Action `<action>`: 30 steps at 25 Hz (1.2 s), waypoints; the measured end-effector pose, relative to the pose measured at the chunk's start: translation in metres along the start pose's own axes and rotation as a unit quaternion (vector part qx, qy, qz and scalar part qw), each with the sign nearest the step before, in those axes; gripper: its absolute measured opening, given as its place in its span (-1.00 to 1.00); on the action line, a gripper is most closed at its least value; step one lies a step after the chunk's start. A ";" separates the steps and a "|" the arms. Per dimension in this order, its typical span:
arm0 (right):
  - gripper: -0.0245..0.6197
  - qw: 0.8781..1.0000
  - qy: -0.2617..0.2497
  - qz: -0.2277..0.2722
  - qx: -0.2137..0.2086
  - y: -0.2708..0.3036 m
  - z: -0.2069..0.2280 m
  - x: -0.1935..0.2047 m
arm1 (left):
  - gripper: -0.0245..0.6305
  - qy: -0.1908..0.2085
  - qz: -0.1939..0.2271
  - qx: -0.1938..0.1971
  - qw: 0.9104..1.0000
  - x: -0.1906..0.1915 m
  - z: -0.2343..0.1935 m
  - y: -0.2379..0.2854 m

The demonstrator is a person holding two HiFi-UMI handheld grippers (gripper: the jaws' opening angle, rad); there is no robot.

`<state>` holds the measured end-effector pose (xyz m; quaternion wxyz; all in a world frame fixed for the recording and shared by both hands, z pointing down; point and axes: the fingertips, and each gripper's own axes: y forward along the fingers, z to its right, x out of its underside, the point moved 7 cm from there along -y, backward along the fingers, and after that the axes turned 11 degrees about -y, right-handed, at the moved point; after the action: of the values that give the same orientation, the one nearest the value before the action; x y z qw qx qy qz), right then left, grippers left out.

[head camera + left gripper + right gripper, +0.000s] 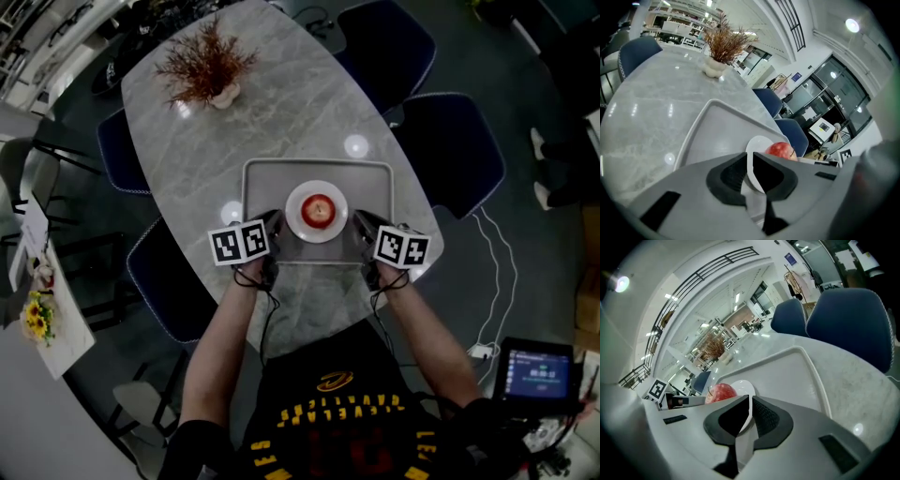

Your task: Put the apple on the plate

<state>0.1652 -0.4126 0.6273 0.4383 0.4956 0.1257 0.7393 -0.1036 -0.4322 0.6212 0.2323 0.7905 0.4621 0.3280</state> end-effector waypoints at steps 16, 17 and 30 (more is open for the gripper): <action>-0.90 0.972 -0.200 0.099 -0.077 -0.099 -0.120 -0.006 | -0.92 0.139 0.120 0.085 0.979 0.061 0.078 -0.131; -0.90 0.970 -0.202 0.105 -0.080 -0.103 -0.126 -0.005 | -0.92 0.152 0.124 0.091 0.976 0.066 0.085 -0.136; -0.90 0.937 -0.268 0.221 -0.027 -0.190 -0.220 0.017 | -0.92 0.270 0.215 0.117 0.931 0.131 0.144 -0.237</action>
<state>0.0772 -0.2337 0.4150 0.2949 0.6785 -0.1291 0.6603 -0.0881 -0.2153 0.4052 -0.0709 0.7744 0.3612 0.5146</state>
